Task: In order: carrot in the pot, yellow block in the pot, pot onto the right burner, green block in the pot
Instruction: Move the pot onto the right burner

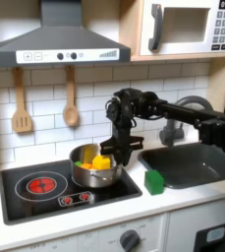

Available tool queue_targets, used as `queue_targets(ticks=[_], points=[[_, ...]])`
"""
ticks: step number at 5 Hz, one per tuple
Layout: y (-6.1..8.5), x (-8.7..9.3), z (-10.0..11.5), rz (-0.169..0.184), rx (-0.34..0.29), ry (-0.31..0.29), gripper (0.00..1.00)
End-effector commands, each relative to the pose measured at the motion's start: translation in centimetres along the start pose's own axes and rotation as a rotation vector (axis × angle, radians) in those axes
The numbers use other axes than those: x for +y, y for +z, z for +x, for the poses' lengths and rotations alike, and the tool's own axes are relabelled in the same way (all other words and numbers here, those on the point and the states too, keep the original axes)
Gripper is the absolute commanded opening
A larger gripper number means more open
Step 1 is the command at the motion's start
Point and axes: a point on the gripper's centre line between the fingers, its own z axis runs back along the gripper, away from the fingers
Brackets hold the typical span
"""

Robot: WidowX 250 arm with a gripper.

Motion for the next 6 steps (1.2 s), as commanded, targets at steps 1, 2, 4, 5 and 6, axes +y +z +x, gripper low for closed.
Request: queue_targets(ticks=[1, 2, 4, 5, 6], points=[[0.1, 0.2, -0.5, -0.020, 0.021, 0.036, 1.00], [0.3, 0.1, -0.4, -0.008, 0.020, 0.022, 1.00], [0.7, 0.3, -0.2, -0.010, 0.011, 0.032, 1.00], [1.8, 0.8, -0.2, -0.006, -0.011, 0.050, 1.00], [2.7, 0.5, -0.1, -0.009, -0.027, 0.045, 1.00]])
